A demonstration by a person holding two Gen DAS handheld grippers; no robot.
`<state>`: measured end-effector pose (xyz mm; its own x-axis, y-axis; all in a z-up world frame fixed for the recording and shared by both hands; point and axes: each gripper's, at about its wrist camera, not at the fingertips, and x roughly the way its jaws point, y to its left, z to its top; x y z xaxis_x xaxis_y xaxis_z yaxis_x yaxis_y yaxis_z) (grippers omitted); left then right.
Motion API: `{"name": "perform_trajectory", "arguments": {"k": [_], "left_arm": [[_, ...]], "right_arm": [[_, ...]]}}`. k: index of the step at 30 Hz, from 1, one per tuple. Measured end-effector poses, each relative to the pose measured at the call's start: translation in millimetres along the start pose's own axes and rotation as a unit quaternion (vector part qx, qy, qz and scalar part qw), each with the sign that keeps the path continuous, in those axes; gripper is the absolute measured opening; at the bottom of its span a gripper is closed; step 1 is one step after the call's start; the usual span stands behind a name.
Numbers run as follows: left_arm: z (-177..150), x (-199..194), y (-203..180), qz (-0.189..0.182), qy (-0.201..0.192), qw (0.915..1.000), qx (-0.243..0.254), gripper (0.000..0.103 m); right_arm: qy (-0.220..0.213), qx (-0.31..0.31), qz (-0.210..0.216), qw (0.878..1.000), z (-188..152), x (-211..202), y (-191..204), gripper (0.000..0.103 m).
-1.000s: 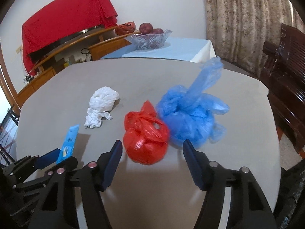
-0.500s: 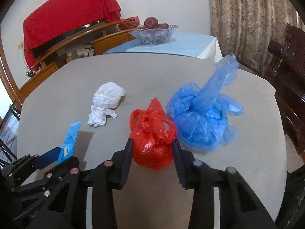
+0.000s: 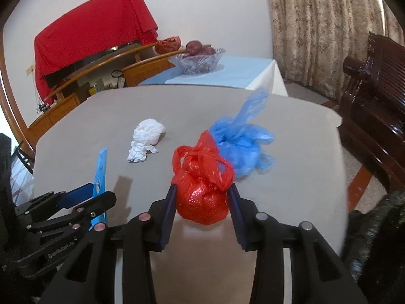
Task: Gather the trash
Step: 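Carry the tube and red bag over the black bin and open both tools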
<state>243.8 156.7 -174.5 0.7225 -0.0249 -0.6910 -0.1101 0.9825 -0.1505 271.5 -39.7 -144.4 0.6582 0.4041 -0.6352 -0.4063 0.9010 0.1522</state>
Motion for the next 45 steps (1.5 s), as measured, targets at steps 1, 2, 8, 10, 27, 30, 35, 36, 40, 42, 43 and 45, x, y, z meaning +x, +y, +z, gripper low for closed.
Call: {"name": "perform_trajectory", "arguments": {"k": [1, 2, 8, 10, 27, 30, 35, 36, 40, 42, 43, 45], "left_arm": [[0.2, -3.3, -4.8, -0.006, -0.002, 1.0, 0.003, 0.044], [0.2, -5.3, -8.2, -0.01, -0.004, 0.9999, 0.005, 0.044], [0.0, -20.7, -37.4, -0.051, -0.021, 0.9982, 0.024, 0.008], [-0.6, -21.2, -41.6, -0.067, -0.019, 0.9974, 0.019, 0.005], [-0.4, -34.6, -70.9, -0.071, -0.032, 0.9959, 0.045, 0.002], [2.4, -44.1, -80.9, -0.077, -0.04, 0.9949, 0.052, 0.002], [4.0, -62.8, -107.7, -0.088, -0.051, 0.9921, 0.073, 0.002], [4.1, -66.1, -112.4, -0.09, -0.053, 0.9915, 0.077, 0.002], [3.2, -81.6, -137.9, -0.105, -0.062, 0.988, 0.094, 0.002], [0.7, -90.0, -153.3, -0.115, -0.068, 0.9857, 0.104, 0.002], [0.0, -93.4, -160.8, -0.12, -0.07, 0.9845, 0.108, 0.002], [-1.0, -98.3, -174.9, -0.129, -0.073, 0.9821, 0.116, 0.002]], "right_arm": [[-0.004, 0.001, -0.002, 1.0, -0.6, -7.5, -3.8, 0.04], [-0.009, 0.002, -0.004, 1.0, -1.0, -14.9, -7.7, 0.04], [-0.027, 0.011, -0.009, 1.0, -5.2, -46.5, -22.9, 0.04], [-0.032, 0.01, -0.012, 0.999, -6.0, -53.4, -25.7, 0.04], [-0.06, 0.026, -0.026, 0.998, -2.2, -84.6, -46.7, 0.04], [-0.072, 0.028, -0.031, 0.997, -1.5, -100.7, -51.5, 0.04], [-0.088, 0.032, -0.045, 0.995, -3.2, -128.2, -61.2, 0.04], [-0.091, 0.033, -0.049, 0.994, -3.5, -134.9, -63.7, 0.04], [-0.103, 0.037, -0.066, 0.992, -9.9, -161.3, -77.2, 0.04], [-0.107, 0.041, -0.077, 0.99, -14.9, -174.6, -85.8, 0.04], [-0.109, 0.043, -0.082, 0.99, -15.9, -179.4, -88.2, 0.04], [-0.114, 0.049, -0.096, 0.988, -21.7, -193.4, -99.3, 0.04]]}}
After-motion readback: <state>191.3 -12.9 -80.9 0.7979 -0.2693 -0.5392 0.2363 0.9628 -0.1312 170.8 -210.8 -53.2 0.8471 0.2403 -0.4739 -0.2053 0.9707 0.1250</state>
